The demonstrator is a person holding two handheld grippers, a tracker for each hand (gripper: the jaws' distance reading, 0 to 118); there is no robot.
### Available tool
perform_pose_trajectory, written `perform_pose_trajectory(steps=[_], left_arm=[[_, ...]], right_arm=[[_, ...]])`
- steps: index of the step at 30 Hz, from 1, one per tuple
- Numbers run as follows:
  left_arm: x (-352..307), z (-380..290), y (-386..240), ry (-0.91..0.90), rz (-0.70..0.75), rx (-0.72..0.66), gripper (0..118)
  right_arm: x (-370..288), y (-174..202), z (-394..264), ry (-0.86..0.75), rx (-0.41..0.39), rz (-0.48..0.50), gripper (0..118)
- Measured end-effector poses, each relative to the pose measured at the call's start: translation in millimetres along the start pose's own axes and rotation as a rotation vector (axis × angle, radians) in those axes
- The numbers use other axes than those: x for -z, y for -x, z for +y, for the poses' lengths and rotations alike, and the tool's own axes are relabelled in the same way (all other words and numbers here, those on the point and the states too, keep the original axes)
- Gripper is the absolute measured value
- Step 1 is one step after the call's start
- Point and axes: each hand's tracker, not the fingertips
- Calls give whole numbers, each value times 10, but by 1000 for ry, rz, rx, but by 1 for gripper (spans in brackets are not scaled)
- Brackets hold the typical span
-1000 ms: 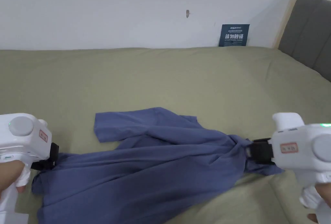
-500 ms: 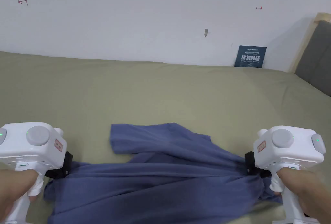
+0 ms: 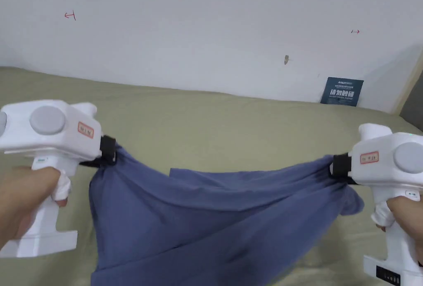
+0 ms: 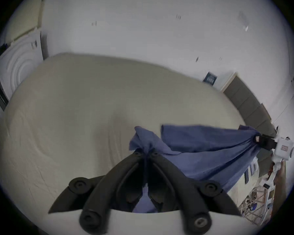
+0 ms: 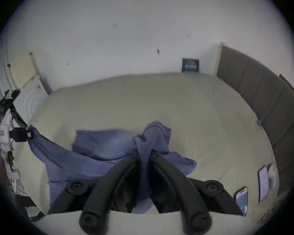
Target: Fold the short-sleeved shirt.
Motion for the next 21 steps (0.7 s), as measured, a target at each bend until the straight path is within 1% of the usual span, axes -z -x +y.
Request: perform_pose_trajectory(steps=[2,4,6,10,13,16,19,21], left_arm=[[-218,222,3,-53,-37,-10,2],[-412,428,-8,-114,-28,8,2],[-592,622,-24,-165,-10,31,2],[-909,982,-9,-238,-4,41,2],[-1107,1209,18,-314,11,54,2],[-1211,1449,142,-364,-3,53,2],[-1209,1614,163,-378,18,54,2],[-1190,1695,179,-392,19,60,2]], right_arm=[[-140,76,176,-69,-16,22,10],[-217,118,352,-124,-40,32,10],[-289,139,530,-158,-41,42,10],[-382,117,854,-221,5,52,10],[-396,84,1058,-255,17,48,10],[-387,50,1255,-290,40,57,10],[-387,61,1455,-319,59,72,10],[-401,103,1568,-343,60,76,10]])
